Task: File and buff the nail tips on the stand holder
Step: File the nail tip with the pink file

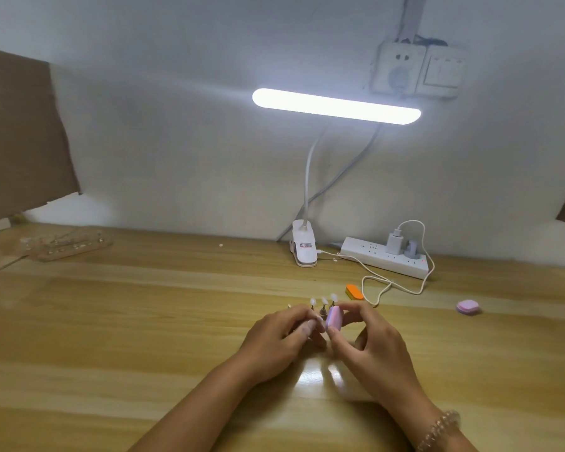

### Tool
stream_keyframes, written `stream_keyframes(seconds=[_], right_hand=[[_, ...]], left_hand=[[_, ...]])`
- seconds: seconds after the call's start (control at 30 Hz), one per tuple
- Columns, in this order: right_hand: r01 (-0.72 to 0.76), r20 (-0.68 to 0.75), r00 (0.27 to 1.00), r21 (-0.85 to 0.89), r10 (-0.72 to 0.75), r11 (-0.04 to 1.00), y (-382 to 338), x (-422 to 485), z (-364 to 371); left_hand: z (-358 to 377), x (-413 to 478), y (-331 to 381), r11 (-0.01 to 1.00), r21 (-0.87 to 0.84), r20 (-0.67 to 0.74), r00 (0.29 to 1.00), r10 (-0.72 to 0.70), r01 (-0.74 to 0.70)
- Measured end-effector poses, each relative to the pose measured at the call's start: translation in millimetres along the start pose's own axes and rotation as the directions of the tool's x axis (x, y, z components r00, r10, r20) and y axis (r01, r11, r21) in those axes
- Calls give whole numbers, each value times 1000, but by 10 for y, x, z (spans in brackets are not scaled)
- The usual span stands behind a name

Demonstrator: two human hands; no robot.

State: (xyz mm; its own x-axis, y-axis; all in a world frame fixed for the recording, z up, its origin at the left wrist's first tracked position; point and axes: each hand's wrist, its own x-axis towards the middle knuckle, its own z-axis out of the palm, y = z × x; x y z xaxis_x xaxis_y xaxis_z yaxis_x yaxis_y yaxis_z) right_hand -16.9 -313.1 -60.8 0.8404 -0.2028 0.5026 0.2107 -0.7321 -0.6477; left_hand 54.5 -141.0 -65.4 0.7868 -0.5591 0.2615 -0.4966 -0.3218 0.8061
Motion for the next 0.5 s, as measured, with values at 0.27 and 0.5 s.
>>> stream_keyframes(seconds=[0.27,0.5], right_hand=[[15,0,1000,-35,-15,999,-15,-13,-8],[-8,-11,1000,4,8,1000,-24,-17,-15]], left_hand=[[-21,-13,12,1000,2,3,1000,7,-7],[-15,-10,7,997,-73,-3,1000,-29,29]])
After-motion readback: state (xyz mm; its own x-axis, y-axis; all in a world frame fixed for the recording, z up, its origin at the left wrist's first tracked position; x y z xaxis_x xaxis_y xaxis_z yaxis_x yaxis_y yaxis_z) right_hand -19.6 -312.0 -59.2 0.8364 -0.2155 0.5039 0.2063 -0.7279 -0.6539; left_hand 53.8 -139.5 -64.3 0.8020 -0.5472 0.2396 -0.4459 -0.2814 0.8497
